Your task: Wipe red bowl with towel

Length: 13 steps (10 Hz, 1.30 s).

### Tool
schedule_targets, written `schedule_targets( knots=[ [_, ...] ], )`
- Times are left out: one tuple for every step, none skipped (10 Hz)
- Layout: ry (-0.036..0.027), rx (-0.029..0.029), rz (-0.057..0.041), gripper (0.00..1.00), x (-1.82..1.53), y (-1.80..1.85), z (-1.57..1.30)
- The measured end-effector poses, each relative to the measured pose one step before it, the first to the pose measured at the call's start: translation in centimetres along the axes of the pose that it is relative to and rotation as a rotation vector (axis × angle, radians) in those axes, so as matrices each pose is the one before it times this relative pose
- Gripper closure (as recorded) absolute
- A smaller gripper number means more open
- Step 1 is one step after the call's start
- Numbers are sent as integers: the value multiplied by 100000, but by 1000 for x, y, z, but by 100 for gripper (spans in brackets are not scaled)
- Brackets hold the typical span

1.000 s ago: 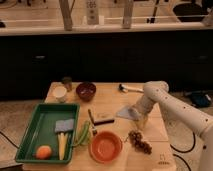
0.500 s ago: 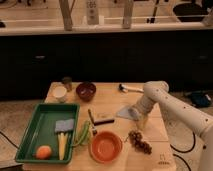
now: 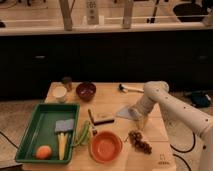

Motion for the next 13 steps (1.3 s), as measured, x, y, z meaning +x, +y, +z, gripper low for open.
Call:
schedule_targets(
  knots=[
    [220, 3, 0, 20, 43, 59, -18],
    [541, 769, -198, 20, -89, -153, -189],
    [630, 1585, -458, 20, -189, -415, -236],
    [307, 1155, -617, 20, -191, -350, -191],
    [198, 1017, -963, 20, -246, -317, -124],
    [127, 1195, -1506, 20, -238, -428, -189],
    [-5, 525, -1004, 21, -50, -332, -53],
    [-204, 256, -1018, 27, -60, -476, 125],
    [-338, -148, -731, 35, -66, -393, 225],
    [-887, -685, -476, 47, 113, -280, 374],
    [-1078, -1344, 243, 57, 256, 107, 428],
    [-1242, 8, 406, 66, 141, -239, 245],
    [-479, 428, -1, 76, 49, -372, 96]
  ],
)
